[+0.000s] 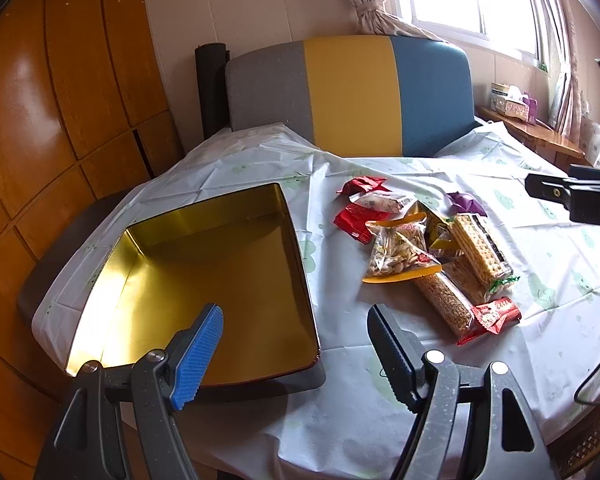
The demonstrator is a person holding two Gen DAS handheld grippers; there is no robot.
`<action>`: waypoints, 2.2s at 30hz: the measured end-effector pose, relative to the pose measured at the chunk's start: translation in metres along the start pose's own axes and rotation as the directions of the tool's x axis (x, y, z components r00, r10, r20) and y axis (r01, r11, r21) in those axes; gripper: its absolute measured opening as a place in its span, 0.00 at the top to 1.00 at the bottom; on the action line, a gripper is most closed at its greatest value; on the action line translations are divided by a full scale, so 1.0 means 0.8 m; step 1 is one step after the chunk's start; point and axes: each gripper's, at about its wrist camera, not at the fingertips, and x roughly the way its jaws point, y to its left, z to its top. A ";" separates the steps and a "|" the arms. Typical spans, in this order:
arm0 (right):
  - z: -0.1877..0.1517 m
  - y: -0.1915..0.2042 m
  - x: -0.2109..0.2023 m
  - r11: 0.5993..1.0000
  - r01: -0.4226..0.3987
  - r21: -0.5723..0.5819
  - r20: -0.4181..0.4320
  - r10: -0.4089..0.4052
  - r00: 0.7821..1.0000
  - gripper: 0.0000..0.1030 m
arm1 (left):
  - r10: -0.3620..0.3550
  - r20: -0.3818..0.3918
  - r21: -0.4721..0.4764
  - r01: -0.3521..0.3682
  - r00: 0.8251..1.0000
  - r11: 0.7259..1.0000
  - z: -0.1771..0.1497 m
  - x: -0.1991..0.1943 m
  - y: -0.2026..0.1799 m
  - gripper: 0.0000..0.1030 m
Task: Organize snacks
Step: 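Grasp the saltine cracker pack with the right gripper, then grasp the clear peanut bag with the left gripper and lift it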
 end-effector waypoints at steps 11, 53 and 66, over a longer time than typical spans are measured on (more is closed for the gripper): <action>0.000 -0.004 0.059 0.989 -0.147 0.015 -0.102 0.148 0.984 0.00 | 0.004 0.040 0.053 -0.006 0.999 0.999 -0.001 0.005 -0.013 0.26; -0.031 -0.074 0.170 0.994 0.008 0.113 -0.496 0.050 0.867 0.52 | -0.342 -0.386 -0.015 0.364 0.857 0.931 0.098 0.174 -0.077 0.32; -0.033 -0.054 0.194 0.997 0.008 0.078 -0.512 0.033 0.858 0.52 | -0.385 -0.459 -0.089 0.389 0.801 0.917 0.097 0.240 -0.093 0.47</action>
